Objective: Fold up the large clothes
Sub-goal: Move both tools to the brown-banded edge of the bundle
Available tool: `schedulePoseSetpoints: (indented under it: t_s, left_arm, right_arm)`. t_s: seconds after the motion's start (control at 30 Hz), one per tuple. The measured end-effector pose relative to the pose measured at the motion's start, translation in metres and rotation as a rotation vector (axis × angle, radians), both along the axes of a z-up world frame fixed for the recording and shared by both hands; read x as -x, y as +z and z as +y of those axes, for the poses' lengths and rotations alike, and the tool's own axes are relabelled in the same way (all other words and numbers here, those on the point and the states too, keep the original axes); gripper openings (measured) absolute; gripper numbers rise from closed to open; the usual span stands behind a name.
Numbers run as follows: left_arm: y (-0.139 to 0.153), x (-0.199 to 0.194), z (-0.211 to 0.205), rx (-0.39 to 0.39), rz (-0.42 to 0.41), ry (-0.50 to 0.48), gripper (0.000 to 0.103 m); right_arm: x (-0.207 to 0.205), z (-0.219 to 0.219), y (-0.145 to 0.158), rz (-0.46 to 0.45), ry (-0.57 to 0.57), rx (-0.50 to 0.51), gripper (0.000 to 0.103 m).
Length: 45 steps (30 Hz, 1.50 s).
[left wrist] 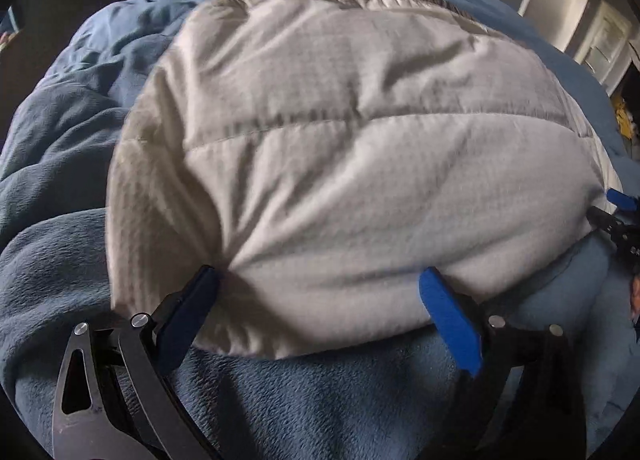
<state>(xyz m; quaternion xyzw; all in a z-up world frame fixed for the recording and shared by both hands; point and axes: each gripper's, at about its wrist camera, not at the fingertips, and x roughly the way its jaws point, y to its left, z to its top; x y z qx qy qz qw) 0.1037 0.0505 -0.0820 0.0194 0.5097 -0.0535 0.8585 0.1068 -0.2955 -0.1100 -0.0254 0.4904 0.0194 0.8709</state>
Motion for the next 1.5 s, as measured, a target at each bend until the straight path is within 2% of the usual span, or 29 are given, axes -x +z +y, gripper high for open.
schedulePoseSetpoints:
  t_s: [0.13,0.23,0.3,0.6,0.77,0.9,1.0,1.07,1.17,1.33,1.43,1.5]
  left_arm:
    - [0.012,0.003,-0.005,0.021,-0.085,-0.032,0.096]
    - [0.01,-0.009,-0.007,0.013,-0.113,-0.022,0.096]
    - [0.013,-0.022,-0.006,0.043,-0.131,-0.015,0.097]
    - [0.022,-0.127,0.017,0.14,-0.091,0.072,0.098]
    - [0.021,-0.178,0.023,0.105,-0.083,0.067,0.098]
    - [0.017,-0.203,0.035,0.091,-0.079,0.08,0.098]
    - [0.011,-0.219,0.041,0.114,-0.071,0.066,0.098]
    - [0.009,-0.226,0.043,0.123,-0.079,0.063,0.098]
    - [0.01,-0.227,0.045,0.151,-0.096,0.056,0.098]
    - [0.031,-0.189,0.062,0.177,-0.171,0.0,0.097]
    - [0.034,-0.17,0.091,0.174,-0.195,0.033,0.097]
    - [0.025,-0.167,0.11,0.2,-0.168,0.058,0.096]
  right_arm:
    - [0.011,-0.008,0.023,-0.11,0.022,-0.055,0.095]
    - [0.006,-0.01,0.021,-0.113,0.01,-0.065,0.095]
    - [-0.005,-0.013,0.016,-0.106,-0.002,-0.087,0.095]
    - [-0.087,-0.014,0.01,-0.097,-0.013,-0.123,0.095]
    - [-0.145,-0.012,0.011,-0.09,0.039,-0.121,0.095]
    - [-0.188,-0.015,0.007,-0.064,0.034,-0.126,0.095]
    - [-0.214,-0.02,0.003,-0.077,0.027,-0.115,0.095]
    - [-0.228,-0.029,-0.004,-0.077,-0.001,-0.114,0.095]
    - [-0.237,-0.038,-0.013,-0.065,-0.028,-0.169,0.095]
    - [-0.214,-0.051,0.01,-0.1,0.034,-0.192,0.095]
    - [-0.2,-0.071,0.023,-0.117,0.029,-0.172,0.095]
    - [-0.196,-0.086,0.022,-0.097,0.011,-0.165,0.095]
